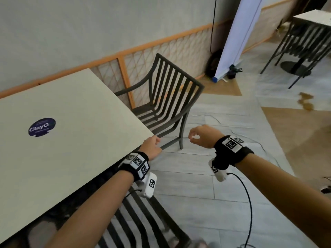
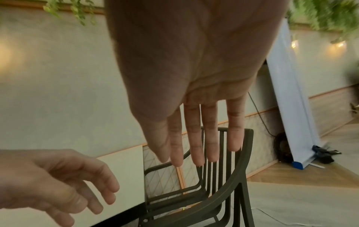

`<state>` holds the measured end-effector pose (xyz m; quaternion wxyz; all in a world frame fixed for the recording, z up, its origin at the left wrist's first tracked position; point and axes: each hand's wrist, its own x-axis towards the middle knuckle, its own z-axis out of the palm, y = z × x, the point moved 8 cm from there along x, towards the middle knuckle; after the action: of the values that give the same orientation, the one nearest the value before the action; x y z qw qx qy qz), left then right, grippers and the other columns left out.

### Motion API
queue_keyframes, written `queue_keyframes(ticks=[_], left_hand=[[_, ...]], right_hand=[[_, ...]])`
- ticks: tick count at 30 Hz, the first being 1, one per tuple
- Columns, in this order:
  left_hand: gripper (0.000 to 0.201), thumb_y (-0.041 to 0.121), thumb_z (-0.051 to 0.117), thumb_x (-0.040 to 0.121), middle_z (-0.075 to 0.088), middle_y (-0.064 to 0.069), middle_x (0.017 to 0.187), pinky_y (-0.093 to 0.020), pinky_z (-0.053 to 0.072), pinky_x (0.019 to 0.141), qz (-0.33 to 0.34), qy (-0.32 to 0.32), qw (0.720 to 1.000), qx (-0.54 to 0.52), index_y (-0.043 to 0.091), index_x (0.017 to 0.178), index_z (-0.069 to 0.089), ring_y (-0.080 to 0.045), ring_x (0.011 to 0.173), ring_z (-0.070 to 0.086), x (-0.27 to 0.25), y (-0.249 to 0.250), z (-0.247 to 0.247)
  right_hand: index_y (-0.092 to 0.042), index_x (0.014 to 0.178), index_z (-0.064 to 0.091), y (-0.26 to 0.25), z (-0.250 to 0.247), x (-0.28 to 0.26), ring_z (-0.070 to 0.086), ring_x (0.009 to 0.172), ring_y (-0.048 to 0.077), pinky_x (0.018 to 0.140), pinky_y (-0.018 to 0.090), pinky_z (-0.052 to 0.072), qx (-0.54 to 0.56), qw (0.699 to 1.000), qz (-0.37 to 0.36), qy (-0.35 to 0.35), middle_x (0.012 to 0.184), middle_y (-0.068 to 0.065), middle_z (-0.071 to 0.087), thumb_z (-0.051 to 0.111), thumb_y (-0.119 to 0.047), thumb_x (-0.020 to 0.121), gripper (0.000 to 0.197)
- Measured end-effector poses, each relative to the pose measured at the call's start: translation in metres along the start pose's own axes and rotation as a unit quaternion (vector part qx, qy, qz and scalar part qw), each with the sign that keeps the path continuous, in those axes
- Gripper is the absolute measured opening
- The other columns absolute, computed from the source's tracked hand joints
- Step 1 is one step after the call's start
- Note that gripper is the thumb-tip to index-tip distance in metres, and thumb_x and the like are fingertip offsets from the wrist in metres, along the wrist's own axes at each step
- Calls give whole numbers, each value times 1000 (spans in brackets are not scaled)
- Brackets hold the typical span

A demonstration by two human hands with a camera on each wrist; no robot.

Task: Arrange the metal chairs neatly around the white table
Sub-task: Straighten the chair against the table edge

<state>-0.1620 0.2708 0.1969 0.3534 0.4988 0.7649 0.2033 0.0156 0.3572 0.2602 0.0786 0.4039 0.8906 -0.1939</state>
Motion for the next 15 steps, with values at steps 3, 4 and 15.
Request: queue_keyframes(ticks=[3,4,15], left_hand=[[41,8,57,84,55,-13,131,-35,42,103,-29,21,999,26,7,125,52,-27,120,53,51,-1,16],[41,8,57,84,55,-13,132,-36,42,104,-40,26,998,31,8,125,51,-27,120,53,68,-1,23],[66,11,59,87,30,-13,153,-46,37,110,-214,44,975,42,8,146,29,-35,136,37,232,-30,89]], right_hand=[[-21,102,67,24,7,56,60,101,26,82,37,50,-8,999,-33,-9,108,5,68,54,-28,88,19],[-21,103,66,33,12,76,60,102,27,83,38,50,-11,999,-44,-14,110,6,67,54,-28,88,20],[-25,122,54,122,70,277,47,122,27,98,44,38,-87,986,-133,-45,133,5,53,56,-19,86,36]])
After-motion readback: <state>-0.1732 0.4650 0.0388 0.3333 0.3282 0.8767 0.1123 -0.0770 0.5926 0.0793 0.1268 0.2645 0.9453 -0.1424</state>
